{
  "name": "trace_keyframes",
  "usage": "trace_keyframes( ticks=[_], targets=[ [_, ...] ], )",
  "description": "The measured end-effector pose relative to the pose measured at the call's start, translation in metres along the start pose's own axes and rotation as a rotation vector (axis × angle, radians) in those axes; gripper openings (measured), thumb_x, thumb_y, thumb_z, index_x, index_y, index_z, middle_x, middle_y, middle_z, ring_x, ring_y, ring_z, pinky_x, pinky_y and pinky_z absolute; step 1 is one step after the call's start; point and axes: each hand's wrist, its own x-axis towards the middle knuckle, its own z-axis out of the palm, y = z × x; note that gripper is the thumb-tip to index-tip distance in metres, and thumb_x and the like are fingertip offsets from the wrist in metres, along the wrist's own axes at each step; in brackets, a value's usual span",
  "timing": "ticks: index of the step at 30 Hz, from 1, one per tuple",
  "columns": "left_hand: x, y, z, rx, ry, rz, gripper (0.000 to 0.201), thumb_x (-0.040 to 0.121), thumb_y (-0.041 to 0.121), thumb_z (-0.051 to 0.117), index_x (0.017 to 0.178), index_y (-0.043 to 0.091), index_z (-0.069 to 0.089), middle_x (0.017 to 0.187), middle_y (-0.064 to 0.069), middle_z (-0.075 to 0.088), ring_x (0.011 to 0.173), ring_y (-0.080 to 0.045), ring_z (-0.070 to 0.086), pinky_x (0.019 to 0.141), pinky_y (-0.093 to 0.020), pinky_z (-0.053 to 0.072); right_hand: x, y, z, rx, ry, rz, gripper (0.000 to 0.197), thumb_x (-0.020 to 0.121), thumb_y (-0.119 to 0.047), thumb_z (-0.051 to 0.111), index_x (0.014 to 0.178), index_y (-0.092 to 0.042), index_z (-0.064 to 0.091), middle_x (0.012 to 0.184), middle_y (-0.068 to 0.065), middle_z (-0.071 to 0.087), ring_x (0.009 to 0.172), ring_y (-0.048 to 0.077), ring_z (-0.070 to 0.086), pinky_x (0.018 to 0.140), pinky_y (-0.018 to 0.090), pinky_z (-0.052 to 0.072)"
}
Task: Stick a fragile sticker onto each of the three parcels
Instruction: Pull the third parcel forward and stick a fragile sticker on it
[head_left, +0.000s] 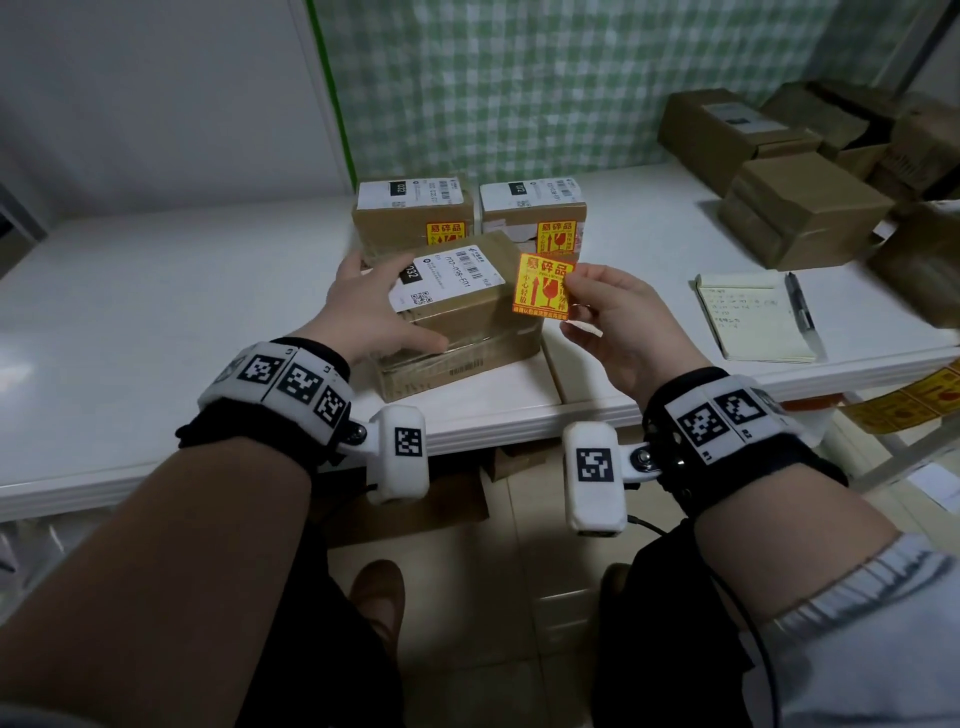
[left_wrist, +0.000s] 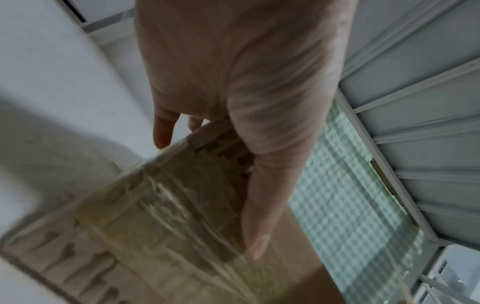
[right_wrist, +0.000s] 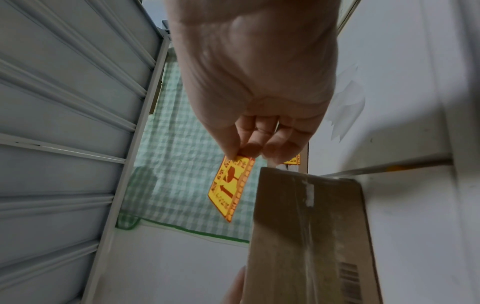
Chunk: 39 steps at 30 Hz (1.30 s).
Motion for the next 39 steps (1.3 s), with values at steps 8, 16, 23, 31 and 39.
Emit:
trace_keyframes(
  ticks=[8,16,23,31,39],
  targets=[
    [0.006,0.006,-0.014,0.101,-0.026,-0.039,0.095,0.049,0.043,0.086,0.134,0.037,0.045,0.13,-0.007,0.032,0.126,-0.027,0.034,0.109,-0.04,0.033,0.007,0.002,0.007,0.002,-0.032,-0.081,0.019,0.094,-0.006,0.047,0.08,-0.012,0.057,0.076,-0.001,0.065,0.051,-0.004,0.057,0.061,0.015,0.039],
    [0.002,0.01,-0.034,-0.226,-0.158,-0.08,0.057,0.07,0.031,0.078,0.123,0.028,0.058,0.102,0.007,0.062,0.104,-0.017,0.057,0.099,-0.043,0.045,0.006,-0.011,0.009,0.06,-0.085,-0.114,0.018,0.095,-0.011,0.048,0.079,-0.015,0.056,0.06,-0.011,0.065,0.063,0.003,0.061,0.073,0.025,0.047],
    [0.002,0.015,-0.024,-0.273,0.144,0.03,0.025,0.083,0.025,0.066,0.108,0.023,0.065,0.11,-0.001,0.064,0.094,-0.018,0.061,0.075,-0.034,0.052,0.013,-0.017,0.013,0.14,-0.037,-0.105,0.006,0.093,-0.011,0.051,0.097,-0.013,0.055,0.067,-0.007,0.068,0.06,0.004,0.061,0.079,0.03,0.048],
    [0.007,0.023,-0.004,0.234,0.18,0.189,0.061,0.072,0.058,0.064,0.125,0.032,0.05,0.124,-0.011,0.046,0.12,-0.031,0.038,0.1,-0.036,0.022,0.017,-0.013,0.001,0.179,-0.046,-0.027,0.012,0.094,-0.011,0.049,0.09,-0.013,0.06,0.073,-0.001,0.069,0.071,0.012,0.064,0.09,0.04,0.052],
    [0.004,0.026,-0.004,0.228,0.196,0.175,0.061,0.073,0.058,0.065,0.127,0.032,0.049,0.125,-0.011,0.044,0.12,-0.033,0.035,0.1,-0.036,0.024,0.008,-0.008,0.007,-0.14,-0.057,-0.183,0.02,0.087,-0.004,0.059,0.07,-0.014,0.057,0.073,0.001,0.064,0.059,0.004,0.063,0.061,0.019,0.051]
  ],
)
